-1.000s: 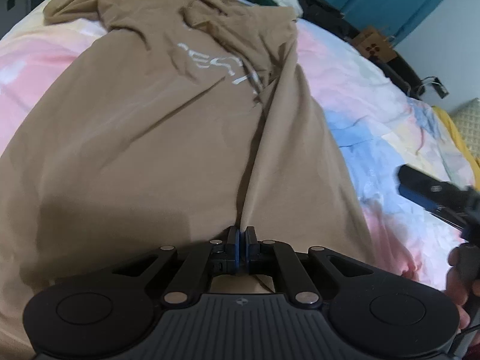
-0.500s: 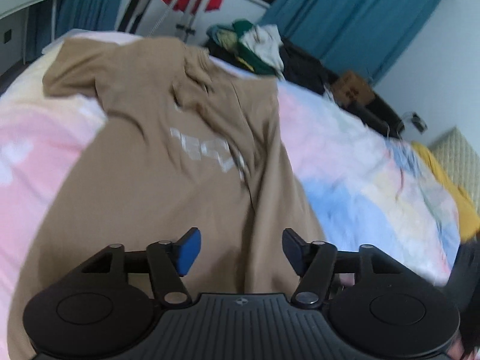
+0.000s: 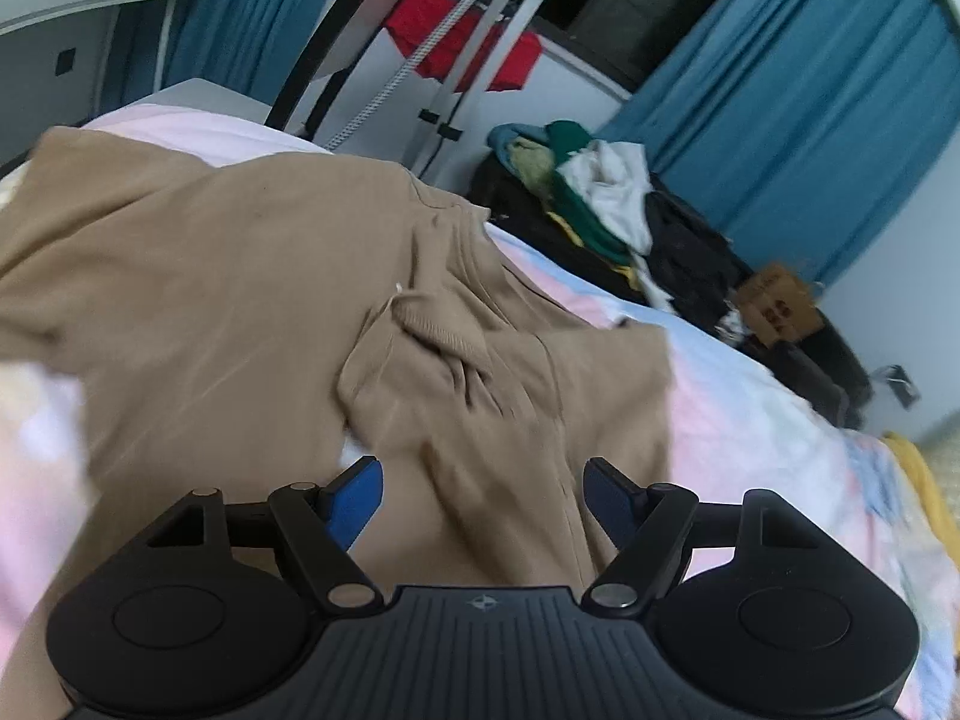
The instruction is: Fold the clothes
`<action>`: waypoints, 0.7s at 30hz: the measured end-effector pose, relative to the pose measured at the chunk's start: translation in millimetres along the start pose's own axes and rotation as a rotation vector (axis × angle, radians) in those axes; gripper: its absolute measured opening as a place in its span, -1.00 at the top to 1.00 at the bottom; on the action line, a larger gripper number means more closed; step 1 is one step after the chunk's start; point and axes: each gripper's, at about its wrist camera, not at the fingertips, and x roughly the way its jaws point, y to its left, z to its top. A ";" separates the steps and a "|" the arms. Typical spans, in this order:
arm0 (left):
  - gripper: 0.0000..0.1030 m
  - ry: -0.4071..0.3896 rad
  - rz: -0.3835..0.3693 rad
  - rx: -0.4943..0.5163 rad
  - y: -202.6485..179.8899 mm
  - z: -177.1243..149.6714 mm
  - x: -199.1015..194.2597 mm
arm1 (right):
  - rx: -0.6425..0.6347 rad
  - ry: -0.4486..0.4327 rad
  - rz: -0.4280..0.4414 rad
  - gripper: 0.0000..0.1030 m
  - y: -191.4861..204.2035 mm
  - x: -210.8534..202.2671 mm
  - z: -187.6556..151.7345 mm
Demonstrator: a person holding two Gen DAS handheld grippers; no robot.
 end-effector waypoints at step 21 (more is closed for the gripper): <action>0.47 0.040 0.058 0.192 -52.9 65.2 47.3 | -0.097 0.059 0.003 -0.53 7.7 14.2 -7.6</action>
